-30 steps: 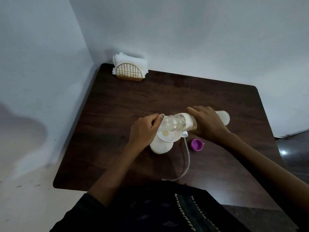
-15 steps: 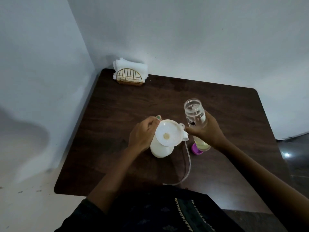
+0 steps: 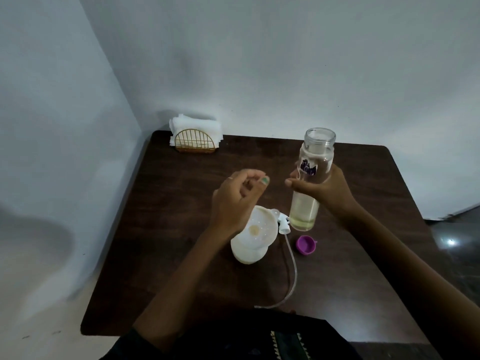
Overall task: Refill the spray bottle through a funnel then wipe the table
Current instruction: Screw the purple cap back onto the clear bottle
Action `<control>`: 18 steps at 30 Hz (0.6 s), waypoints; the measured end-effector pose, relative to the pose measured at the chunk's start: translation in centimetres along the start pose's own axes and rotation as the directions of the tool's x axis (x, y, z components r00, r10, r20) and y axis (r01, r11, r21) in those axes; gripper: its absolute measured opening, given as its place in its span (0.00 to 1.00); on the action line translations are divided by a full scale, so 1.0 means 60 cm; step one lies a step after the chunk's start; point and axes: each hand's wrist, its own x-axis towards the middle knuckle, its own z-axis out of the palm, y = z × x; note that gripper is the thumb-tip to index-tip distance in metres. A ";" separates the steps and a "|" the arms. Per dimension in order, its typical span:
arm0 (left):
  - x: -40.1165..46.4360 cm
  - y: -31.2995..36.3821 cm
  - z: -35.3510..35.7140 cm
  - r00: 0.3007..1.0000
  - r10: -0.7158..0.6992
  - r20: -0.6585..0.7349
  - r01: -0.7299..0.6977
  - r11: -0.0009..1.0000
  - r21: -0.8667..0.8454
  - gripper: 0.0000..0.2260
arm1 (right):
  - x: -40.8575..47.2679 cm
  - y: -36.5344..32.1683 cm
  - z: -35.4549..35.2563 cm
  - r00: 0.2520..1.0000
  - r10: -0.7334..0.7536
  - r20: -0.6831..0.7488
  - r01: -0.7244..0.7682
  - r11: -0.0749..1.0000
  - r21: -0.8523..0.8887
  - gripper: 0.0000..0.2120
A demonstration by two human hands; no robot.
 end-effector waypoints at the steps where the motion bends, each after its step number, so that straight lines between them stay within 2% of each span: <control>1: 0.006 0.017 0.005 0.999 0.032 0.028 -0.032 0.999 -0.002 0.20 | 0.002 -0.010 0.003 1.000 -0.014 0.005 0.014 0.999 0.035 0.20; 5: 0.031 0.089 0.026 0.982 0.097 0.160 -0.072 0.985 -0.156 0.29 | 0.013 -0.038 0.015 0.996 -0.088 0.024 0.085 0.992 0.088 0.19; 7: 0.043 0.116 0.034 0.974 0.109 0.198 -0.063 0.972 -0.227 0.26 | 0.021 -0.045 0.022 0.990 -0.140 -0.001 0.140 0.990 0.013 0.14; 9: 0.056 0.129 0.040 0.977 0.123 0.173 -0.075 0.963 -0.258 0.21 | 0.027 -0.051 0.028 0.978 -0.205 -0.042 0.203 0.978 -0.050 0.09; 11: 0.063 0.134 0.042 0.983 0.127 0.131 -0.089 0.960 -0.265 0.18 | 0.030 -0.060 0.031 0.967 -0.247 -0.066 0.245 0.969 -0.040 0.09; 15: 0.067 0.136 0.042 0.983 0.147 0.109 -0.114 0.958 -0.263 0.15 | 0.041 -0.057 0.029 0.975 -0.208 -0.075 0.207 0.978 -0.013 0.12; 18: 0.066 0.136 0.044 0.986 0.146 0.080 -0.119 0.954 -0.274 0.17 | 0.047 -0.046 0.021 0.989 -0.140 -0.043 0.137 0.988 -0.070 0.25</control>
